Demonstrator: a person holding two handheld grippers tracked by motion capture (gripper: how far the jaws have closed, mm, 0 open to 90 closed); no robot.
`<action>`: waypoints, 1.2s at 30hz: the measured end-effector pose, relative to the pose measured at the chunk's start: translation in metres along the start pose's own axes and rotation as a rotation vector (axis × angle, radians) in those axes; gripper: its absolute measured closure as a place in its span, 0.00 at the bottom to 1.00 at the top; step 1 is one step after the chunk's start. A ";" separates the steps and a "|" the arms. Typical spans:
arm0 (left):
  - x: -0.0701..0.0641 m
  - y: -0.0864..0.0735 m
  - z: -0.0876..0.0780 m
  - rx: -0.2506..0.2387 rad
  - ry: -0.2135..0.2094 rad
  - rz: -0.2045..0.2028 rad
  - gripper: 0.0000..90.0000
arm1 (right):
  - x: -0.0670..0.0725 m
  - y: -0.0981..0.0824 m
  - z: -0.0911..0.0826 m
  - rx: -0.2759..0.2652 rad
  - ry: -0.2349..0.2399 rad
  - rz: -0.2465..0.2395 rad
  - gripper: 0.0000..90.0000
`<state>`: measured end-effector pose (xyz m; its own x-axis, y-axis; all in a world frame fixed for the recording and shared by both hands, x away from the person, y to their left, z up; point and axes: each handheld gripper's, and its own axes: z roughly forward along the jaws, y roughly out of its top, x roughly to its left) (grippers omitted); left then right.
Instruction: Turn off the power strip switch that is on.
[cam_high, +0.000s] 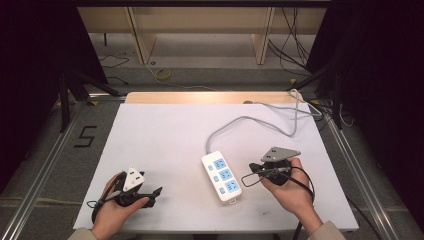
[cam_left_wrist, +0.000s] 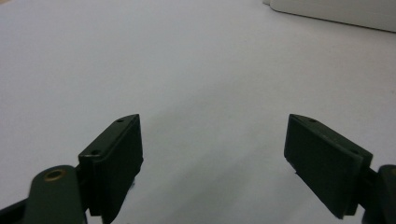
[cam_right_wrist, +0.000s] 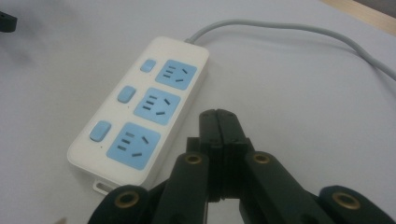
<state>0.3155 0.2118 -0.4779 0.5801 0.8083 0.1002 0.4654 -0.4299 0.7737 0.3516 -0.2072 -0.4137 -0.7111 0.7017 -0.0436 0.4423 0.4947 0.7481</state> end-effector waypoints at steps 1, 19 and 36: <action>0.000 0.000 0.000 0.000 0.000 0.000 0.21 | 0.000 0.002 0.001 0.002 0.002 -0.005 1.00; -0.001 0.000 0.000 -0.001 -0.003 -0.002 0.22 | 0.005 0.016 0.011 0.024 0.017 -0.025 1.00; 0.000 0.000 0.000 0.001 -0.005 -0.001 0.22 | 0.006 0.025 0.020 0.044 0.035 -0.036 1.00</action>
<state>0.3155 0.2112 -0.4781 0.5830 0.8067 0.0961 0.4667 -0.4293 0.7732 0.3689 -0.1800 -0.4091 -0.7456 0.6648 -0.0462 0.4390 0.5421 0.7165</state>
